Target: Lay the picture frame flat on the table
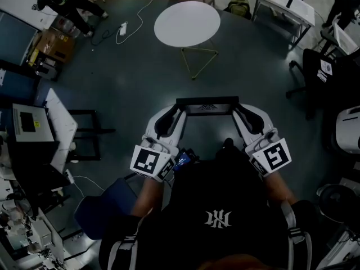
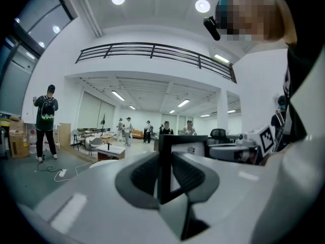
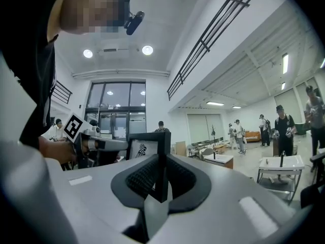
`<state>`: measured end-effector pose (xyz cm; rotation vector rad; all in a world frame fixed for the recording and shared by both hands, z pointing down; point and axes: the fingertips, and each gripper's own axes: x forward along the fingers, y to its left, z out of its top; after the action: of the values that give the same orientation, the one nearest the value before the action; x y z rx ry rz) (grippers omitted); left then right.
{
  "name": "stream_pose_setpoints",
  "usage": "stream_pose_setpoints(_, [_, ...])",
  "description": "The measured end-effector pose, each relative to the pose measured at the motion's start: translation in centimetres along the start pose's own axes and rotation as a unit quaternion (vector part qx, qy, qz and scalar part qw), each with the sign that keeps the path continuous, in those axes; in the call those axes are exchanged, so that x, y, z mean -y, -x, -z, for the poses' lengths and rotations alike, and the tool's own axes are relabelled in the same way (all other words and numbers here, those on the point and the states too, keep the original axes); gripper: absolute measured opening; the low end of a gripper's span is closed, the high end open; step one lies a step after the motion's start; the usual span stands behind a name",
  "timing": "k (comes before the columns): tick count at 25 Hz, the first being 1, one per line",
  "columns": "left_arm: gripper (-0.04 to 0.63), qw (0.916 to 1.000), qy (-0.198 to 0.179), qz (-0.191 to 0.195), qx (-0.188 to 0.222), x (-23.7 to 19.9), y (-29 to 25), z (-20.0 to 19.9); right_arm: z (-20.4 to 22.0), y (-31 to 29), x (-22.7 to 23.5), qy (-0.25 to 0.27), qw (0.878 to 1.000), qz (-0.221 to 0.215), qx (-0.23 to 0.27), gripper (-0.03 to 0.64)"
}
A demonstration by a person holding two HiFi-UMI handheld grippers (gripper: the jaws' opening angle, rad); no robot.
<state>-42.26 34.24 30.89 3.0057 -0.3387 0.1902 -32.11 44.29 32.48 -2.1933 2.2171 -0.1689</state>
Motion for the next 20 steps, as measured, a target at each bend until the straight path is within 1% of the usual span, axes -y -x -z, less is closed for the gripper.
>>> stream_pose_setpoints(5, [0.075,0.9998,-0.012,0.016,0.005,2.6,-8.3,-1.8,-1.2,1.1,8.2,-0.004,1.0,0.015,0.005,0.043])
stream_pose_setpoints(9, [0.075,0.9999,-0.009,0.007,0.004,3.4,-12.7,-2.7,-2.0,0.8,12.9,-0.007,1.0,0.014,0.012,0.041])
stream_pose_setpoints(12, [0.075,1.0,-0.007,0.001,0.003,3.3,-15.7,-2.4,-2.0,0.1,15.9,-0.009,1.0,0.008,0.017,0.04])
stream_pose_setpoints(16, [0.075,0.9999,-0.004,-0.012,0.0,1.8,-18.1,-2.0,-1.5,-2.1,18.2,-0.021,1.0,-0.004,0.014,0.038])
stream_pose_setpoints(20, [0.075,0.9996,0.008,-0.027,-0.005,-2.6,-20.4,-2.2,-1.5,-7.1,19.6,-0.024,0.999,-0.021,-0.002,0.038])
